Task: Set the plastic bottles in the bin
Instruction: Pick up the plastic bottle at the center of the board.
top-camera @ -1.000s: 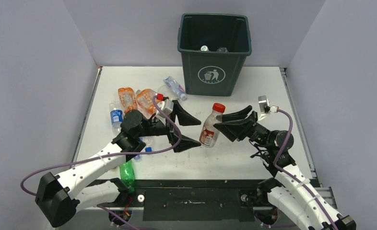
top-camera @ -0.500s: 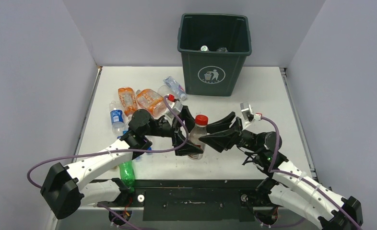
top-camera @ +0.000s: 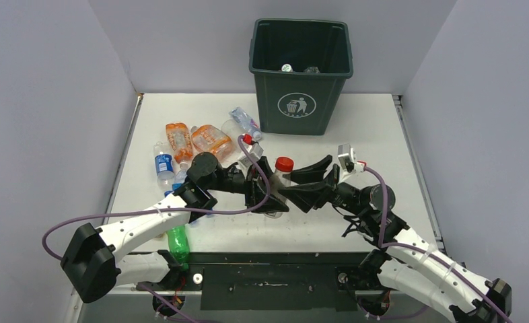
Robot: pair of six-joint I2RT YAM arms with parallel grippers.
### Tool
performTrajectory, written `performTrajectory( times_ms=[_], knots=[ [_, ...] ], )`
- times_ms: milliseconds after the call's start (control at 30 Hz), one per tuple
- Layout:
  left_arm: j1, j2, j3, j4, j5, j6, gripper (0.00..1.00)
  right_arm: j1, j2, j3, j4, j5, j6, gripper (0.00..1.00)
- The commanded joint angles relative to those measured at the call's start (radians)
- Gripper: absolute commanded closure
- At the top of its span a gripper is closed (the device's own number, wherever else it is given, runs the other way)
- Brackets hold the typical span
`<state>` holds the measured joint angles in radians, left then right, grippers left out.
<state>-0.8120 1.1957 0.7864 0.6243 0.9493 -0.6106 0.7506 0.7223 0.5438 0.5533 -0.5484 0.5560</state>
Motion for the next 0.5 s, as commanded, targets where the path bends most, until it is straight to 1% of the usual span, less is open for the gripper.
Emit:
performTrajectory(
  times_ms=[0, 33, 67, 100, 133, 167, 233, 267, 300, 333, 400, 467],
  knots=[
    [-0.009, -0.023, 0.044, 0.017, 0.018, 0.037, 0.73, -0.009, -0.030, 0.101, -0.099, 0.081, -0.072, 0.31],
    [-0.009, -0.030, 0.043, -0.005, 0.000, 0.059, 0.75, -0.010, -0.040, 0.121, -0.147, 0.092, -0.078, 0.21],
    [-0.010, -0.040, 0.042, -0.031, -0.023, 0.090, 0.79, -0.009, -0.054, 0.144, -0.200, 0.105, -0.085, 0.15],
    [-0.009, -0.051, 0.040, -0.056, -0.048, 0.124, 0.83, -0.009, -0.066, 0.170, -0.271, 0.116, -0.096, 0.10],
    [-0.010, -0.060, 0.037, -0.084, -0.080, 0.160, 0.85, -0.008, -0.072, 0.205, -0.330, 0.129, -0.116, 0.07],
    [-0.014, -0.077, 0.032, -0.113, -0.122, 0.205, 0.85, -0.009, -0.072, 0.243, -0.395, 0.139, -0.131, 0.06],
    [-0.027, -0.101, 0.021, -0.196, -0.236, 0.321, 0.93, -0.009, -0.047, 0.339, -0.525, 0.163, -0.159, 0.05],
    [-0.041, -0.111, 0.022, -0.266, -0.291, 0.392, 0.97, -0.010, -0.024, 0.390, -0.601, 0.178, -0.167, 0.05],
    [-0.064, -0.123, 0.025, -0.314, -0.378, 0.454, 1.00, -0.010, 0.005, 0.441, -0.663, 0.194, -0.172, 0.05],
    [-0.078, -0.133, 0.024, -0.352, -0.438, 0.509, 1.00, -0.009, 0.036, 0.482, -0.718, 0.210, -0.172, 0.06],
    [-0.115, -0.155, 0.011, -0.372, -0.525, 0.579, 1.00, -0.008, 0.098, 0.549, -0.789, 0.218, -0.173, 0.06],
    [-0.133, -0.171, -0.006, -0.362, -0.572, 0.604, 1.00, -0.009, 0.131, 0.583, -0.817, 0.220, -0.168, 0.07]
  ],
)
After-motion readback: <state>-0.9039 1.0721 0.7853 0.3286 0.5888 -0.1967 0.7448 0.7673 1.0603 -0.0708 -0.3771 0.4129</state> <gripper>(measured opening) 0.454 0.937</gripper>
